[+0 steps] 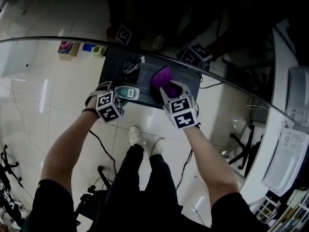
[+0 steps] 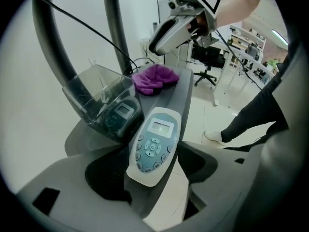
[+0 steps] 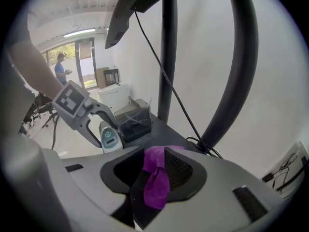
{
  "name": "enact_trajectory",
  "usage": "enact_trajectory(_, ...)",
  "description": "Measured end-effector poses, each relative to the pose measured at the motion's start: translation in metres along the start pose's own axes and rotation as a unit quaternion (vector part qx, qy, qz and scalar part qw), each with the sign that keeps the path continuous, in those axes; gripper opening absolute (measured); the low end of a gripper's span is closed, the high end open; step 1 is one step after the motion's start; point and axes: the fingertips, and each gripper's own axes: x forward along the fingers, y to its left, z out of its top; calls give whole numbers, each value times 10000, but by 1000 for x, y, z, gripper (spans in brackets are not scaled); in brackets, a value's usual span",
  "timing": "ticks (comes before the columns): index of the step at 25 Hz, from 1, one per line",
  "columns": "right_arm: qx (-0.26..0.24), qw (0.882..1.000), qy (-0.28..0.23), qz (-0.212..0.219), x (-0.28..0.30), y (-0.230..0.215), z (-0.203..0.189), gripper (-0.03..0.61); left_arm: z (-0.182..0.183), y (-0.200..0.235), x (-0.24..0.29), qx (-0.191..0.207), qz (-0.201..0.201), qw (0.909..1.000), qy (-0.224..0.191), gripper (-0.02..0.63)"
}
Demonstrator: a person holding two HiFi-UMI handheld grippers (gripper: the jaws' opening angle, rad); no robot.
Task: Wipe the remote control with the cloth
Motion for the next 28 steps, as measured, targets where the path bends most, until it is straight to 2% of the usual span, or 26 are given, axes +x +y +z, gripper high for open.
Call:
enact_trajectory(5,-116,9999,93,1,11,-7,-2,166,-6,-6,-2,-9,0,10000,72,311)
enact_trajectory(11,-224,9995,240,34,23,-11,-6,167,-19,-5,6,124,-252,9991,310,324)
enact_trajectory(14,-297,9985,464,67,35,-14,-15,236,-18,-10,8,171,-300,9989,321,284)
enact_trajectory(17,-378,9961,789,82,47,-18,-28,310,-16,-13,7,48,-240,9993,278,273)
enact_trajectory(21,-308,9911,1287,120,63,-17,-53,310,-7,-15,-7,-379,32,9993,48,264)
enact_trajectory(22,-266,9907,1332,117,65,-16,-57,309,-5,-17,-12,-535,118,9985,-23,264)
enact_trajectory(24,-169,9915,1288,40,63,-17,-58,162,1,-20,-25,-819,293,9961,-155,262)
enact_trajectory(28,-30,9951,989,-7,34,-13,-47,132,18,-34,-57,-1310,619,9886,-414,261)
